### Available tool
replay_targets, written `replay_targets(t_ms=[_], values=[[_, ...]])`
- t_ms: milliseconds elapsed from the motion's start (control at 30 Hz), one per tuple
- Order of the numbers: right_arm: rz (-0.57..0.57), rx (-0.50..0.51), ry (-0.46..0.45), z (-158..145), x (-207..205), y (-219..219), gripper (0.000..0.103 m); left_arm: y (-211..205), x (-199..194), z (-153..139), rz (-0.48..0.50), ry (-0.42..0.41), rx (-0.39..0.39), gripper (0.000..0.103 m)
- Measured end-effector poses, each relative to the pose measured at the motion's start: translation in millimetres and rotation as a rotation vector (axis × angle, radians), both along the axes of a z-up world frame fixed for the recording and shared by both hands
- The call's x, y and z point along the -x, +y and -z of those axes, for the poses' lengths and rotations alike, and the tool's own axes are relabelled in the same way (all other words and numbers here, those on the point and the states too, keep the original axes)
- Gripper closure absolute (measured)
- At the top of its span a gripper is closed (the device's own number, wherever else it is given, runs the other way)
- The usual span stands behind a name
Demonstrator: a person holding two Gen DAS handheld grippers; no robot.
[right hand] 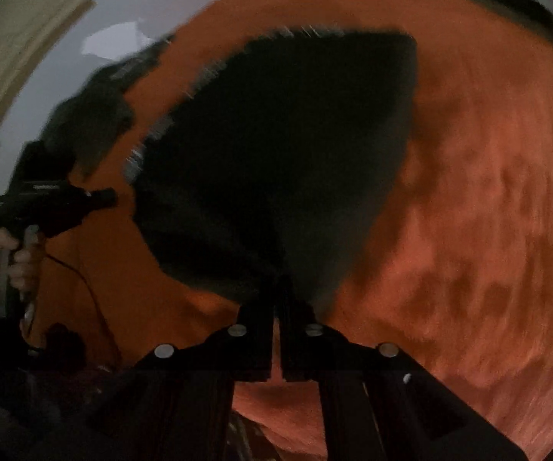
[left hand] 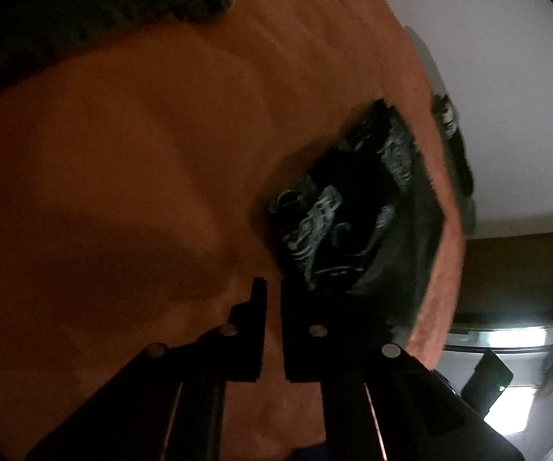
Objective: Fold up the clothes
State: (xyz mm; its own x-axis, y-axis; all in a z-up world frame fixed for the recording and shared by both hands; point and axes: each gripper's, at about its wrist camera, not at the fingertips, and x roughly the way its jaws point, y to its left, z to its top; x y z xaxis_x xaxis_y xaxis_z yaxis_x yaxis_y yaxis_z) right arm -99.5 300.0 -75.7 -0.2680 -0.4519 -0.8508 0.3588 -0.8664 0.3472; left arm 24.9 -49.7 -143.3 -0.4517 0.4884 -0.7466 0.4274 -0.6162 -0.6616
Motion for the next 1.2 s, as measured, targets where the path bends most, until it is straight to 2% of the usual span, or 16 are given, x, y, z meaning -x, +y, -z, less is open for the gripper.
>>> replay_targets(t_ms=[133, 233, 333, 367, 500, 600, 700, 733, 767, 833, 900, 933, 1033, 1067, 1133, 1200], values=[[-0.031, 0.049, 0.023, -1.9, 11.0, -22.6, 0.102, 27.6, 9.2, -2.2, 0.04, 0.015, -0.099, 0.067], [-0.054, 0.068, 0.035, -0.2, 17.3, -37.7, 0.101, 74.0, 27.4, 1.5, 0.126, 0.044, -0.123, 0.067], [-0.066, -0.029, 0.02, 23.3, 10.2, -37.8, 0.101, 101.3, 42.4, 9.0, 0.165, -0.006, 0.121, 0.073], [-0.048, -0.044, 0.008, 29.6, 8.5, -31.0, 0.103, 97.2, 42.7, 12.2, 0.148, -0.033, 0.146, 0.078], [0.057, 0.074, -0.041, 18.2, 10.6, 8.2, 0.103, 61.4, 30.9, -13.1, 0.081, 0.005, 0.066, 0.08], [0.099, 0.21, 0.01, -14.8, 23.4, 31.9, 0.095, 67.3, 51.6, -49.6, 0.126, 0.117, 0.11, 0.067], [0.156, 0.265, 0.117, -33.0, 52.1, 35.1, 0.063, 95.4, 91.7, -76.8, 0.182, 0.229, 0.18, 0.041], [0.186, 0.279, 0.137, -30.2, 61.8, 33.6, 0.053, 110.3, 109.6, -75.9, 0.188, 0.252, 0.216, 0.04], [0.22, 0.302, 0.136, -23.0, 70.9, 32.9, 0.053, 128.3, 130.0, -68.9, 0.193, 0.273, 0.254, 0.04], [0.288, 0.333, 0.055, 9.1, 89.4, 34.2, 0.053, 138.0, 151.8, -44.7, 0.174, 0.239, 0.337, 0.041], [0.345, 0.272, 0.003, 36.0, 96.0, 43.6, 0.08, 131.5, 160.8, -23.6, 0.136, 0.205, 0.399, 0.058], [0.367, 0.259, -0.006, 46.0, 96.6, 53.8, 0.103, 118.6, 155.9, -18.5, 0.104, 0.22, 0.402, 0.06], [0.414, 0.225, -0.024, 59.2, 96.4, 77.8, 0.103, 76.6, 139.1, -14.3, -0.036, 0.197, 0.457, 0.06], [0.423, 0.216, -0.025, 57.0, 95.5, 83.2, 0.103, 61.9, 133.1, -16.7, -0.086, 0.195, 0.427, 0.06], [0.429, 0.241, 0.001, 43.3, 97.1, 88.5, 0.099, 33.3, 121.6, -21.8, -0.166, 0.24, 0.255, 0.059], [0.427, 0.286, 0.04, 25.9, 100.5, 89.7, 0.099, 31.8, 120.5, -33.2, -0.172, 0.268, 0.157, 0.059]])
